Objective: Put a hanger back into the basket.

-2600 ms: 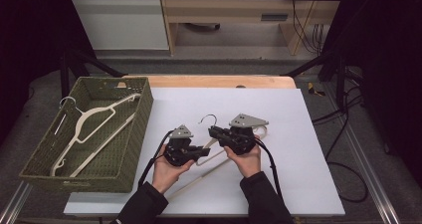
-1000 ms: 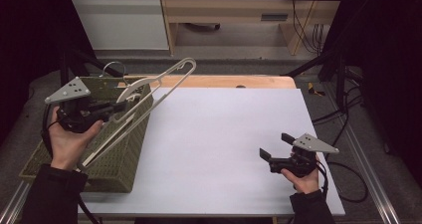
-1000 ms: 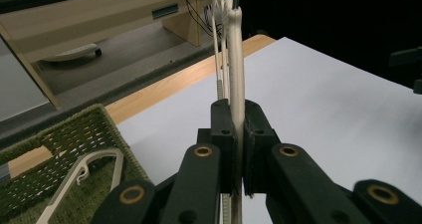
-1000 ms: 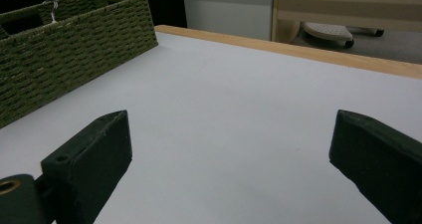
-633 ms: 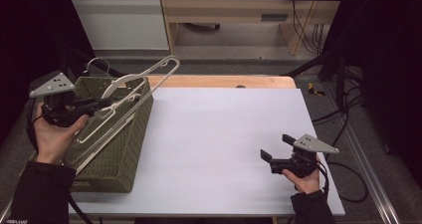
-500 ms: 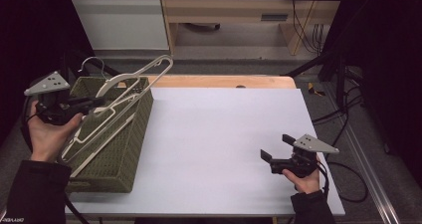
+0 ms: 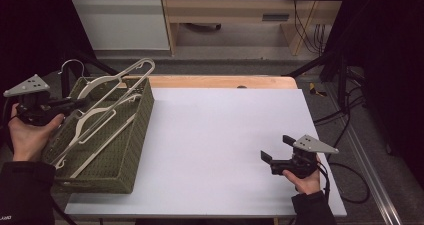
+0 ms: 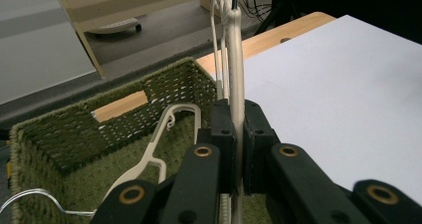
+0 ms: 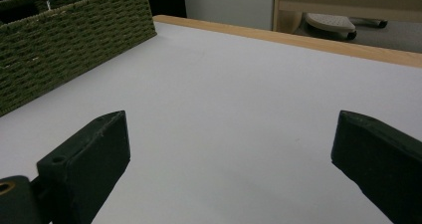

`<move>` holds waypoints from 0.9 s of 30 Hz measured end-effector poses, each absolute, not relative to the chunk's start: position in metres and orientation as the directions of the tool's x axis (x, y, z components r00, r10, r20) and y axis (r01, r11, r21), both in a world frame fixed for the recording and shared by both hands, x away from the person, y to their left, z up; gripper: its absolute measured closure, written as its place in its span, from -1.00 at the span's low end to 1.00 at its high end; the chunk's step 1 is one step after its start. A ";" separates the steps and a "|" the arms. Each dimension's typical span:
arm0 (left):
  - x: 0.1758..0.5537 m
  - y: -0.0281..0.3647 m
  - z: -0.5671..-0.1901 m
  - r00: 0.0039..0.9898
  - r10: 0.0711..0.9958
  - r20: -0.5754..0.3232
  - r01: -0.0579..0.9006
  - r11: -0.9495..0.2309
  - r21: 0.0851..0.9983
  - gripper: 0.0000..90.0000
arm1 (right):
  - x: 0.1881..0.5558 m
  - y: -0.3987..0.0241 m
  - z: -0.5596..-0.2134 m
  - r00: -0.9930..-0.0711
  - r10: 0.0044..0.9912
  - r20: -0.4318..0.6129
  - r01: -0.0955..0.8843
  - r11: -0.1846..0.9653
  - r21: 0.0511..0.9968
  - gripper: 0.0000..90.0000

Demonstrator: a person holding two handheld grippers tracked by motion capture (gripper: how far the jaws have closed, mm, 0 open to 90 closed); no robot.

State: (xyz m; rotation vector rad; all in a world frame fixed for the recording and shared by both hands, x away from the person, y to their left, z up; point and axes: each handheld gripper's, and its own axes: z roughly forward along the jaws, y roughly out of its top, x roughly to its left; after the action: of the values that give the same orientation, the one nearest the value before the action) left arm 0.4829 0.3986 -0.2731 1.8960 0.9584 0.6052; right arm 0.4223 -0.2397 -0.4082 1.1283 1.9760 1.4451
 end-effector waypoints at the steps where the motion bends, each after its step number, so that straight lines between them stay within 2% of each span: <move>1: 0.484 0.402 -0.275 0.578 0.816 0.017 0.380 -0.287 0.879 0.91 | 0.422 -0.240 -0.408 -0.568 0.815 0.113 0.355 0.119 0.927 -0.94; 18: 0.488 0.431 -0.305 0.528 0.849 -0.022 0.462 -0.265 0.846 0.91 | 0.423 -0.239 -0.409 -0.563 0.819 0.112 0.360 0.122 0.925 -0.94; 27: 0.491 0.427 -0.326 0.532 0.846 -0.047 0.501 -0.269 0.823 0.91 | 0.424 -0.240 -0.410 -0.562 0.820 0.110 0.361 0.124 0.924 -0.94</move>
State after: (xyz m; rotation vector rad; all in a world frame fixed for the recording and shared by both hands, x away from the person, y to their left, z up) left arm 0.4911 0.4274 -0.3259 1.9305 1.0981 0.5185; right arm 0.4236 -0.2396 -0.4095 1.1397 1.9794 1.4313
